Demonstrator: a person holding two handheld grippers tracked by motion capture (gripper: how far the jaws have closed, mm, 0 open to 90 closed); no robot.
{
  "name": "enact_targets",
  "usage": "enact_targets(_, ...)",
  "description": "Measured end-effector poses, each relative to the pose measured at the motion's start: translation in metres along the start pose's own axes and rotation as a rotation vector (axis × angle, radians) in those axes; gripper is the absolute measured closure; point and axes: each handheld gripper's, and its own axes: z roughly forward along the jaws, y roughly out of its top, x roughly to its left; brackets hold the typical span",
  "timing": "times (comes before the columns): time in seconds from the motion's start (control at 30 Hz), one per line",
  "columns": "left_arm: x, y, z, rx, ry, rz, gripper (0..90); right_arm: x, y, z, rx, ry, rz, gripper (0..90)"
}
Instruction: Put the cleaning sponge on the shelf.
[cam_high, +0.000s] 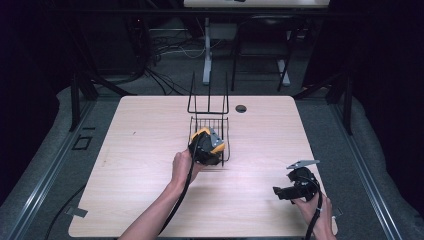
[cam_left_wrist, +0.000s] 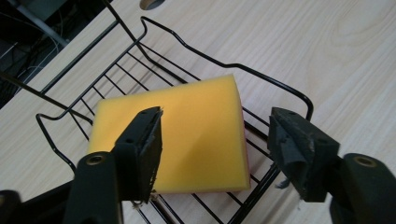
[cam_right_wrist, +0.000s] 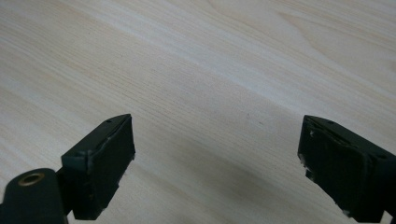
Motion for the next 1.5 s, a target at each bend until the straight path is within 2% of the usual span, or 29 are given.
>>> enact_targets(0.07,0.001,-0.001,-0.003,-0.007,0.000,-0.010,31.4,-0.001,0.001,-0.002,0.016,-0.017,-0.013,10.6)
enact_targets(0.1,0.002,-0.002,-0.008,-0.022,-0.007,-0.024,25.2,0.000,0.000,0.000,0.000,0.002,0.001,10.6)
enact_targets(0.17,0.004,-0.003,-0.011,-0.025,-0.011,-0.030,20.6,0.000,0.000,0.000,0.001,0.001,0.001,10.6)
enact_targets(0.2,0.006,-0.005,-0.016,-0.039,-0.022,-0.048,16.9,0.000,0.000,0.000,0.000,0.001,0.002,10.6)
enact_targets(0.37,0.009,-0.008,-0.027,-0.040,-0.041,-0.052,14.7,0.000,0.000,0.000,0.000,-0.003,0.001,10.6)
enact_targets(0.4,0.010,-0.011,-0.034,-0.047,-0.054,-0.059,13.6,0.000,0.001,-0.002,0.019,-0.017,-0.014,10.6)
enact_targets(0.47,0.012,-0.014,-0.042,-0.046,-0.062,-0.059,12.0,0.000,0.001,-0.002,0.017,-0.018,-0.013,10.6)
enact_targets(0.73,0.019,-0.026,-0.076,-0.062,-0.054,-0.070,5.6,0.001,0.000,0.000,0.001,-0.008,-0.001,10.6)
enact_targets(0.77,0.019,-0.026,-0.076,-0.062,-0.054,-0.070,5.1,0.001,0.000,0.000,0.001,-0.008,-0.001,10.6)
enact_targets(0.8,0.021,-0.030,-0.084,-0.068,-0.052,-0.076,4.6,0.002,0.001,0.000,0.004,-0.006,-0.004,10.6)
enact_targets(0.93,0.024,-0.042,-0.098,-0.066,-0.048,-0.086,2.6,0.002,0.001,0.001,0.003,-0.005,-0.005,10.6)
enact_targets(1.2,0.027,-0.081,-0.115,0.005,-0.018,-0.093,0.1,0.002,0.000,0.000,0.007,-0.011,-0.008,10.6)
enact_targets(1.23,0.027,-0.081,-0.115,0.005,-0.018,-0.093,0.0,0.003,0.000,0.000,0.004,-0.007,-0.004,10.6)
enact_targets(1.27,0.028,-0.093,-0.117,0.027,-0.018,-0.103,0.0,0.003,0.001,0.001,0.005,-0.007,-0.006,10.6)
enact_targets(1.3,0.028,-0.093,-0.117,0.027,-0.018,-0.103,0.0,0.003,0.001,0.001,0.005,-0.007,-0.006,10.6)
enact_targets(1.33,0.028,-0.105,-0.119,0.046,-0.016,-0.114,0.0,0.003,0.001,0.001,0.002,-0.005,-0.008,10.6)
enact_targets(1.37,0.028,-0.111,-0.119,0.061,-0.018,-0.120,0.0,0.003,0.001,0.001,0.004,-0.007,-0.010,10.6)
enact_targets(1.4,0.028,-0.111,-0.119,0.061,-0.018,-0.120,0.0,0.003,0.001,0.001,0.004,-0.007,-0.010,10.6)
enact_targets(1.43,0.028,-0.124,-0.119,0.095,-0.026,-0.127,0.0,0.003,0.000,0.001,0.005,-0.008,-0.008,10.6)
enact_targets(1.47,0.028,-0.131,-0.120,0.112,-0.033,-0.131,0.0,0.003,0.000,0.001,0.005,-0.008,-0.007,10.6)
enact_targets(1.5,0.028,-0.131,-0.120,0.112,-0.033,-0.131,0.0,0.003,0.000,0.002,0.003,-0.004,-0.005,10.6)
